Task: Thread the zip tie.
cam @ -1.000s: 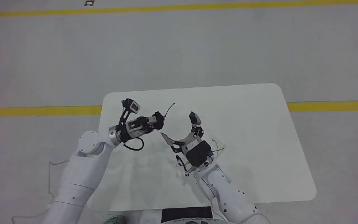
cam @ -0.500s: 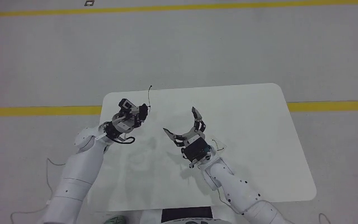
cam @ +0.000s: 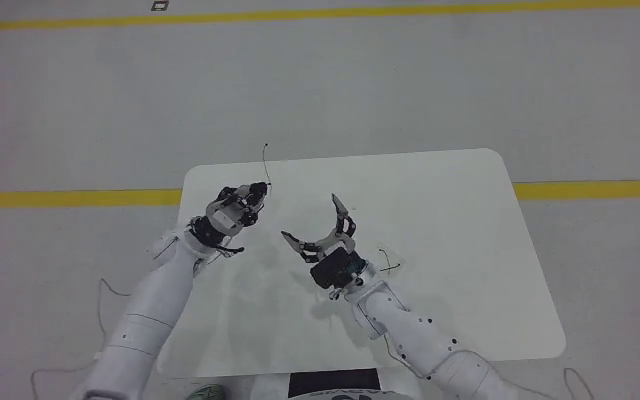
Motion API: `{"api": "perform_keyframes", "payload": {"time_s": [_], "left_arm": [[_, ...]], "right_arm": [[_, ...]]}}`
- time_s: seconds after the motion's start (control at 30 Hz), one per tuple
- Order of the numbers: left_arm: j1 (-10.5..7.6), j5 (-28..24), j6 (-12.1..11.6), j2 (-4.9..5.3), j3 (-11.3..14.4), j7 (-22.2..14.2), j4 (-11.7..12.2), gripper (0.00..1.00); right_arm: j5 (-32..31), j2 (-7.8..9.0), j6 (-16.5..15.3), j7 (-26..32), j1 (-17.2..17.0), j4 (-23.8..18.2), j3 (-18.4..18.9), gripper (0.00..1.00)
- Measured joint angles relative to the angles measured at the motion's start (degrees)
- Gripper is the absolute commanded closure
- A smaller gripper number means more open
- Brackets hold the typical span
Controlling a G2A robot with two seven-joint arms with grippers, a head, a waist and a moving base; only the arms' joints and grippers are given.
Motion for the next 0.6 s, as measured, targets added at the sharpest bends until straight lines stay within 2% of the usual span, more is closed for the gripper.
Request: {"api": "perform_keyframes", "payload": {"time_s": [0.17, 0.27, 0.37, 0.47, 0.6], "left_arm": [[0.02, -0.2, -0.2, 0.01, 0.0, 0.0, -0.1, 1.00], [0.49, -1.3, 0.2, -0.13, 0.4, 1.5, -1.1, 1.00], [0.87, -3.5, 1.9, -0.25, 0.9, 2.4, -2.0, 1.00], [1.12, -4.4, 2.4, -0.32, 1.2, 3.8, -2.4, 1.00], [1.17, -4.0, 2.3, -0.32, 1.4, 4.0, -2.9, 1.00]], "right_arm": [[0.0, 0.01, 0.1, 0.2, 0.1, 0.1, 0.0, 0.00], [0.0, -0.08, 0.1, 0.7, 0.2, -0.5, 0.0, 0.00], [0.0, -0.43, 1.8, 1.0, 0.6, -0.7, -0.2, 0.00], [0.0, -0.88, 4.0, 0.9, 1.3, 0.0, -0.1, 0.00], [0.0, -1.17, 3.9, 0.0, 1.1, 0.0, 1.2, 0.00]]}}
